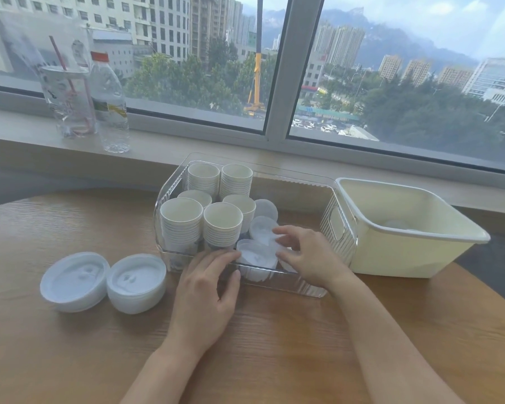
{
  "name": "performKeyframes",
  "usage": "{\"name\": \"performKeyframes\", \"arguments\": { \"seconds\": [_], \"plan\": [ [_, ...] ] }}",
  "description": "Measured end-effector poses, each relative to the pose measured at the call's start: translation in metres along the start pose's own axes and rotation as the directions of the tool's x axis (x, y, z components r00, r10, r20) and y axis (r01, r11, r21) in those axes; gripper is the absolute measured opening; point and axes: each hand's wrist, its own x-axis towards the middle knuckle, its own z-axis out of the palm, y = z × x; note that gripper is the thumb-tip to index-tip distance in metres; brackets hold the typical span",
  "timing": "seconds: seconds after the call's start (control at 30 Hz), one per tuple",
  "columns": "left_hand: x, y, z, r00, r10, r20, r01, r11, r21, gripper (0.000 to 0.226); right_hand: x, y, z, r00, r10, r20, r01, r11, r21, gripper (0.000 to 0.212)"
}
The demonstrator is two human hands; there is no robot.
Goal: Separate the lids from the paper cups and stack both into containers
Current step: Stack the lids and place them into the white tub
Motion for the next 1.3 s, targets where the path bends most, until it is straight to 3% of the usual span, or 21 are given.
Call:
{"name": "performKeyframes", "arguments": {
  "seconds": [0.17, 0.53, 0.73, 0.9, 1.13, 1.3],
  "plan": [
    [0.001, 0.002, -0.001, 1.000, 0.012, -0.011, -0.012, 1.000, -0.011, 0.031, -0.006, -0.005, 0.002, 0.967, -0.001, -0.255, 0.050, 0.981, 0.187, 0.022],
    [0.001, 0.011, -0.005, 1.000, -0.013, -0.022, 0.012, 0.999, -0.048, 0.033, -0.026, -0.015, 0.009, 0.917, 0.005, -0.399, 0.187, 0.878, 0.441, 0.008],
    [0.000, 0.019, -0.008, 0.999, -0.042, -0.004, 0.041, 0.991, -0.129, 0.054, -0.028, -0.016, 0.003, 0.924, -0.015, -0.382, 0.197, 0.875, 0.442, 0.018],
    [0.000, 0.026, -0.010, 1.000, -0.025, -0.006, 0.024, 0.989, -0.146, 0.062, -0.029, -0.016, -0.002, 0.923, -0.059, -0.380, 0.234, 0.872, 0.431, 0.009],
    [-0.001, 0.035, -0.011, 0.998, -0.044, -0.033, 0.037, 0.979, -0.201, 0.075, -0.033, -0.027, -0.004, 0.958, -0.210, -0.195, 0.286, 0.755, 0.590, 0.013],
    [-0.001, 0.038, -0.012, 0.995, -0.093, -0.040, 0.080, 0.962, -0.259, 0.083, -0.036, -0.032, 0.001, 0.937, -0.344, -0.060, 0.297, 0.697, 0.653, 0.010]
  ]
}}
